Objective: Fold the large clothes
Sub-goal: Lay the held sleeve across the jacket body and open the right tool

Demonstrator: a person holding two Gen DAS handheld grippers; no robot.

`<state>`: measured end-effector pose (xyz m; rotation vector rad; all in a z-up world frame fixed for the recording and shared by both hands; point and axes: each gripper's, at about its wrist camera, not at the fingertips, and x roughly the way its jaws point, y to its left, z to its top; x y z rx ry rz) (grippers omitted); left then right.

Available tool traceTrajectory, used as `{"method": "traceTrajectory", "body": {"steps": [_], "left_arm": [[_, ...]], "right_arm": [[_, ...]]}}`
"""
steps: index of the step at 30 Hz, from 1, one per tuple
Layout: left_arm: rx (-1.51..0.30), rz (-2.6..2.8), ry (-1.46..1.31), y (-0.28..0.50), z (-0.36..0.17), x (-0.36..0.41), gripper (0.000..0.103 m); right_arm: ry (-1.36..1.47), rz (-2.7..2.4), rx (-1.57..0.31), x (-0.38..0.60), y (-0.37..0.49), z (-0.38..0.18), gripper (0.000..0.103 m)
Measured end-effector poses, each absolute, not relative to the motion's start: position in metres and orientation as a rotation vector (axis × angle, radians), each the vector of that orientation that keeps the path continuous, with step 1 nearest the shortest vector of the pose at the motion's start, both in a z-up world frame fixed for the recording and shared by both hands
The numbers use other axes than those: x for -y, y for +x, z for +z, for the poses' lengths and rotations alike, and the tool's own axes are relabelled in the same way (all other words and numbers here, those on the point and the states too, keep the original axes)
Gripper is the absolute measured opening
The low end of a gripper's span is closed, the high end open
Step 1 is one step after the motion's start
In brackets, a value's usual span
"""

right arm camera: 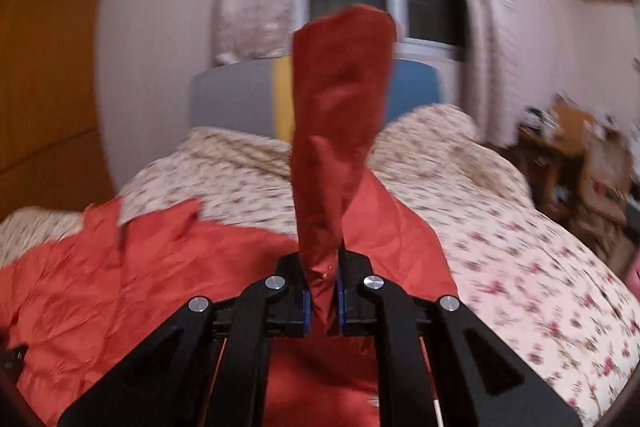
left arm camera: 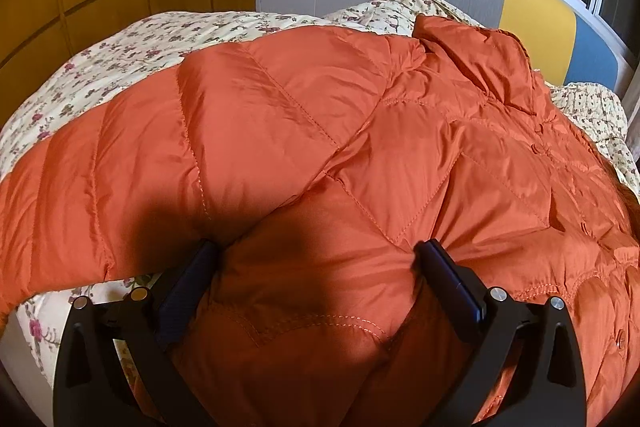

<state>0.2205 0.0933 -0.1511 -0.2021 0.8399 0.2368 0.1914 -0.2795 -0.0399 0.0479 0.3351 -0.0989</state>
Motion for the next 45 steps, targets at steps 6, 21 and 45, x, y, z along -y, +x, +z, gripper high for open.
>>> {"method": "traceTrajectory", "body": {"steps": [6,21,45], "left_arm": [[-0.833,0.236,-0.206,0.219,-0.151,-0.093,0.100],[-0.824,0.242,-0.202,0.219,-0.151,-0.092,0.100],[-0.742,0.077,-0.115,0.283,-0.103,-0.008,0.087]], "right_arm": [[-0.075,0.122,-0.329,0.201,0.205,-0.051,0.007],[-0.450,0.499,-0.553,0.085,0.243,-0.138,0.007],[0.094,0.180,-0.568,0.280,0.235,-0.079,0.036]]}}
